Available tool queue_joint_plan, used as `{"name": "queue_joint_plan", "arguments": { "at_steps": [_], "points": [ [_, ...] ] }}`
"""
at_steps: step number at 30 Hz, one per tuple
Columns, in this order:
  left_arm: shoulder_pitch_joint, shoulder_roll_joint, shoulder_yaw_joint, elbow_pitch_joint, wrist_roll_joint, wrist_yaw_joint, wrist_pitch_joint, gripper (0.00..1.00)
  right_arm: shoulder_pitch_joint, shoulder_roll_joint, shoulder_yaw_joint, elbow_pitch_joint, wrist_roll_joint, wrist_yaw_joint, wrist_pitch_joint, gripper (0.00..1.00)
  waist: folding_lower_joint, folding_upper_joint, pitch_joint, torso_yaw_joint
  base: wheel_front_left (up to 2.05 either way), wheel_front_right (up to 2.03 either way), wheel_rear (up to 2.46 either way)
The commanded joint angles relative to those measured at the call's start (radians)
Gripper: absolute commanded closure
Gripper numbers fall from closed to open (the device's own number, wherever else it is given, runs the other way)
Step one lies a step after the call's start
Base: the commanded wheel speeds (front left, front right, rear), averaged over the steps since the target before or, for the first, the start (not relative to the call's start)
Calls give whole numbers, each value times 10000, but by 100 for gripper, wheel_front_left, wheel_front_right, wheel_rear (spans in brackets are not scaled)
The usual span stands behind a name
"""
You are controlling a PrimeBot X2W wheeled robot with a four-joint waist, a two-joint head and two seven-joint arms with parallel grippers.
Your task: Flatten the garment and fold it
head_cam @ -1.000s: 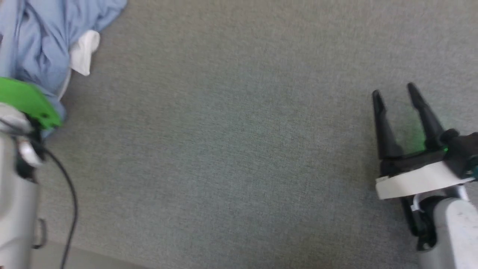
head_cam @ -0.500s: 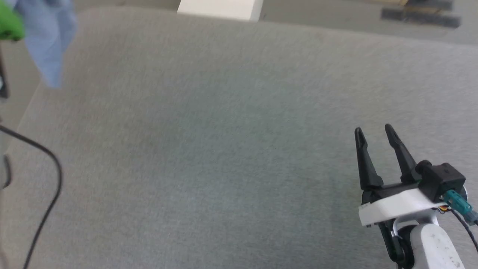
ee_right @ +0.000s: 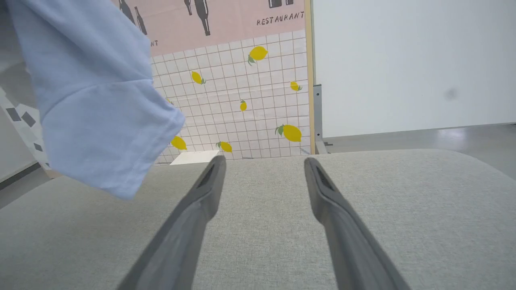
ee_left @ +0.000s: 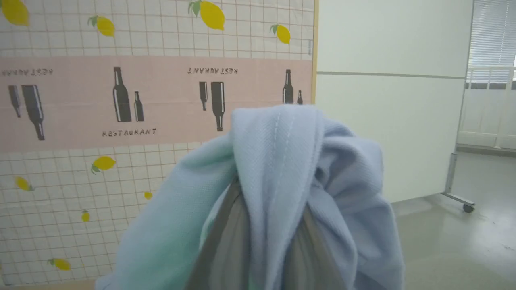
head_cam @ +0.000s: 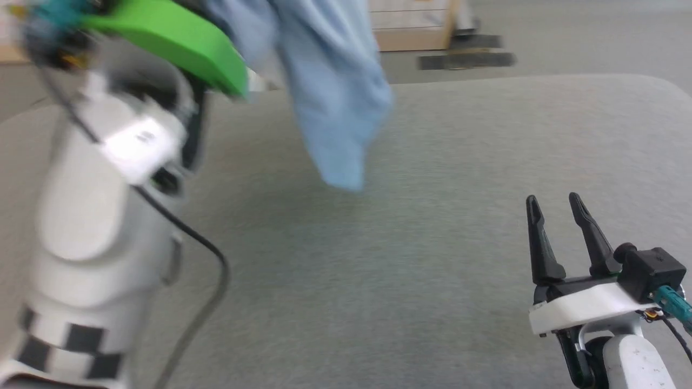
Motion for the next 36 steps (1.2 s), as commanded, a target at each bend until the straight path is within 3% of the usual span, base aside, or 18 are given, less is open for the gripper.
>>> {"name": "queue_joint_plan", "arguments": {
  "at_steps": [1,6,16,17,18,19,22,28,36],
  "points": [
    [365,-150,-134,151,-178,-79,82,100,137,7,-16,-72,19,-15,29,0,1,-1,-283,-1352,0,0,0],
    [1737,-772,-861,1276,-885,-215,942,100,154,8,-45,-120,8,-15,113,0,1,-1,-184,-1948,0,0,0],
    [4166,-1461,-2626,3992,-1943,-519,4224,100,234,8,57,-183,85,-15,201,0,1,-1,25,-2266,0,0,0],
    [4248,-1511,-2682,4114,-1977,-506,4309,92,238,8,62,-183,90,-15,206,0,1,-1,44,-2233,0,0,0],
    [4285,-1546,-2693,4157,-1978,-472,4278,17,241,8,66,-184,95,-15,207,0,1,-1,54,-2195,0,0,0],
    [4318,-1589,-2679,4147,-1972,-435,4150,0,250,8,76,-183,93,-15,215,0,1,-1,48,-2133,0,0,0],
    [4355,-1654,-2420,3793,-1960,-374,3298,0,288,8,73,-170,70,-15,223,0,1,-1,-28,-1906,0,0,0],
    [4628,-1603,-1424,2234,-1744,-418,38,0,376,8,51,-280,-14,-15,285,0,1,-1,-301,-1190,0,0,0],
    [5330,-1140,-741,952,-609,264,-3079,0,66,8,110,-648,-80,-15,547,0,1,-1,-253,92,0,0,0]
  ]
}}
